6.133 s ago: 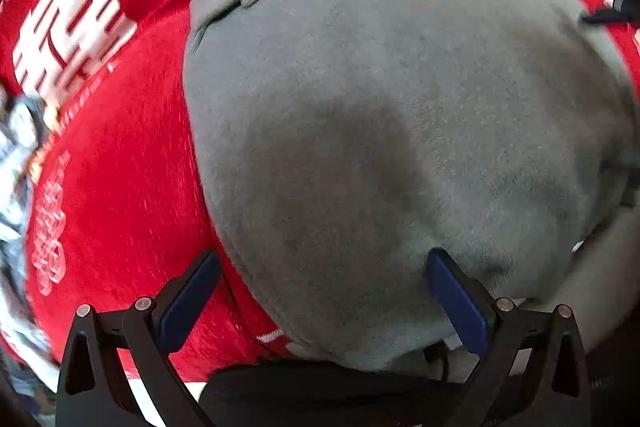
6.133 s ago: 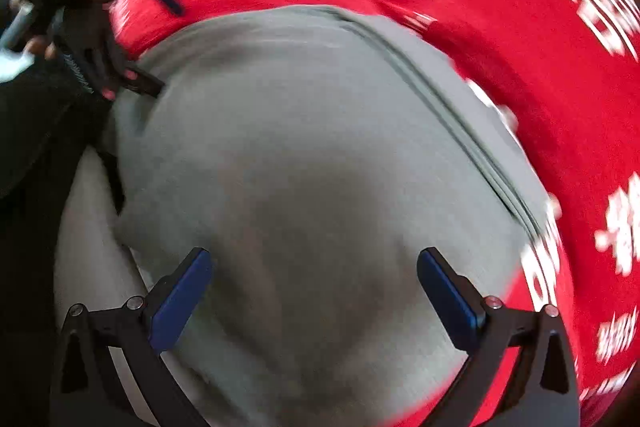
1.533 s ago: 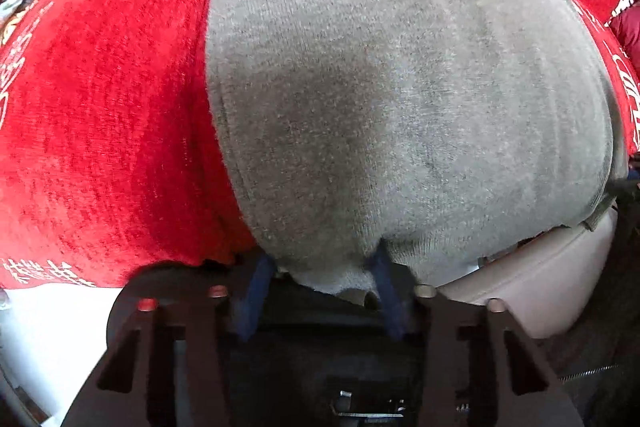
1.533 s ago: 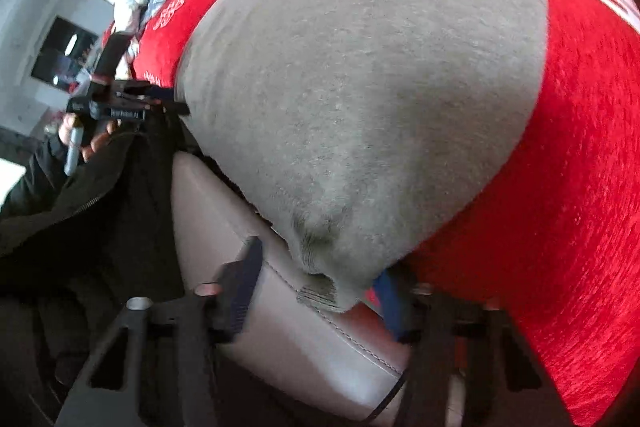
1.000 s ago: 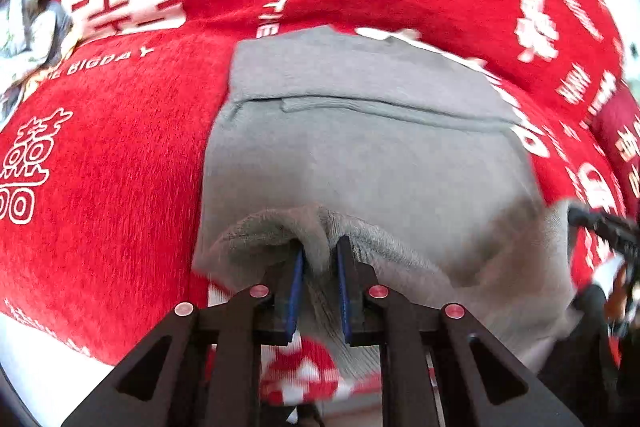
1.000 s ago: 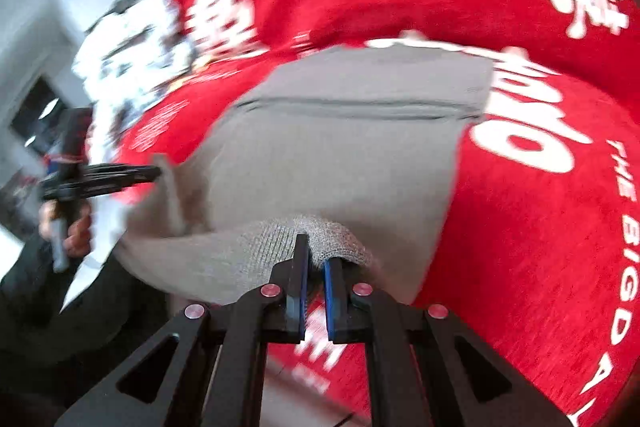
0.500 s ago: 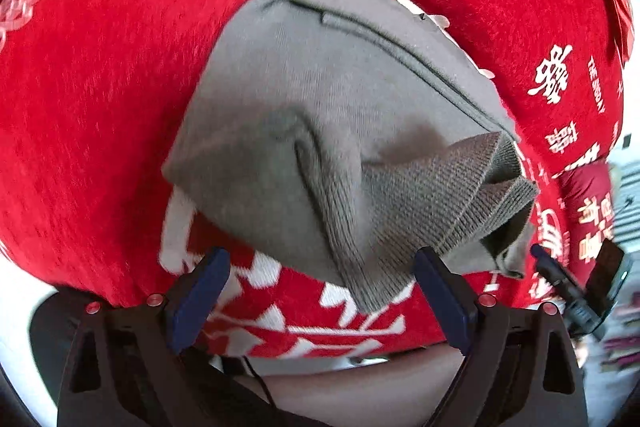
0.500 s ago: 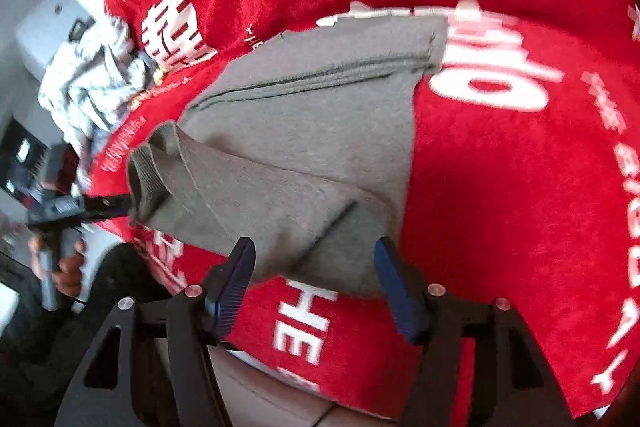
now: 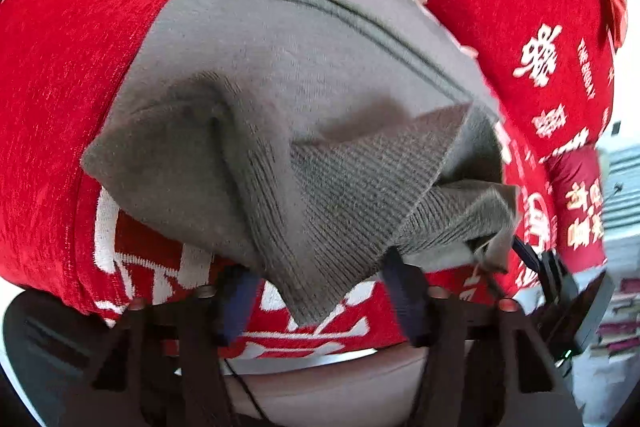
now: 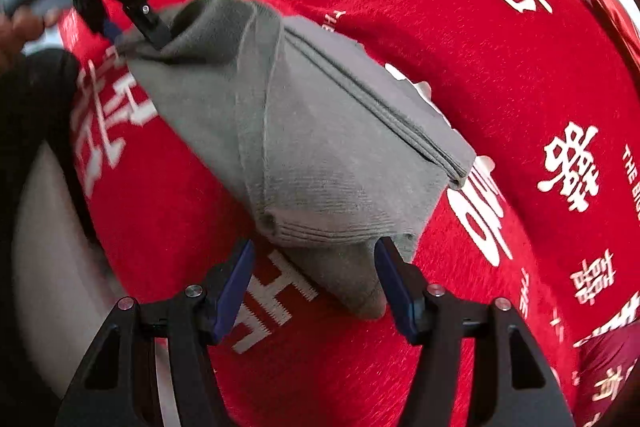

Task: Fold small clothes
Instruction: 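Lift the hem with both grippers and fold it toward the collar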

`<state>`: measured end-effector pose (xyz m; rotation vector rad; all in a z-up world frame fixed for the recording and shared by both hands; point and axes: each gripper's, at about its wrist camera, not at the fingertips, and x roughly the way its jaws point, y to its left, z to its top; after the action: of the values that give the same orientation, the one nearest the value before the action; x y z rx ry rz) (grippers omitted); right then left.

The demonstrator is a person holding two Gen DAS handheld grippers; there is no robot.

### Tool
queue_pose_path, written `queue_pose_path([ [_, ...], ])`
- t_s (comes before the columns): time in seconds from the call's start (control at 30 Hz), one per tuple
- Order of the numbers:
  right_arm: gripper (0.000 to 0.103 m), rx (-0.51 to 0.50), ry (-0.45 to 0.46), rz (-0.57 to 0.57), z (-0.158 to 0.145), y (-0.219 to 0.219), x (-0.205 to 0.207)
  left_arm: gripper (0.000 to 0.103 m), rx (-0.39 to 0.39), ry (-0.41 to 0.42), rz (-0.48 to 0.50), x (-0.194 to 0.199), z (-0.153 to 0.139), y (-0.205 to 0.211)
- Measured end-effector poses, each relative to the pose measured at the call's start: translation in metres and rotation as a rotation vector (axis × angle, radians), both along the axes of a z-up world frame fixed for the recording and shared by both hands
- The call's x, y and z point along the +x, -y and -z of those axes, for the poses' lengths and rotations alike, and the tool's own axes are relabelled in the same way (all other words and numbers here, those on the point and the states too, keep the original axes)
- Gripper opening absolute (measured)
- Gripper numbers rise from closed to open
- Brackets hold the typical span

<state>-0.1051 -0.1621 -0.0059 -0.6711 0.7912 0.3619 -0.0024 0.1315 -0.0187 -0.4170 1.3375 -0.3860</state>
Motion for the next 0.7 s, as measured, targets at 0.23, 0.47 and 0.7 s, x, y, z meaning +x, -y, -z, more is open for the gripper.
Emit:
queue_pose_path([
  [0.23, 0.024, 0.110, -0.005, 0.032, -0.013, 0.017, 0.010, 0.040, -0.002, 0.003, 0.026, -0.007, -0.007, -0.003],
  [0.47, 0.064, -0.122, 0.120, -0.040, -0.002, -0.001, -0.004, 0.077, 0.243, 0.116, 0.089, -0.018, -0.021, 0.009],
  [0.7, 0.064, -0.208, 0.152, -0.114, 0.004, -0.012, -0.007, 0.084, 0.604, 0.489, 0.361, -0.059, -0.043, 0.015],
])
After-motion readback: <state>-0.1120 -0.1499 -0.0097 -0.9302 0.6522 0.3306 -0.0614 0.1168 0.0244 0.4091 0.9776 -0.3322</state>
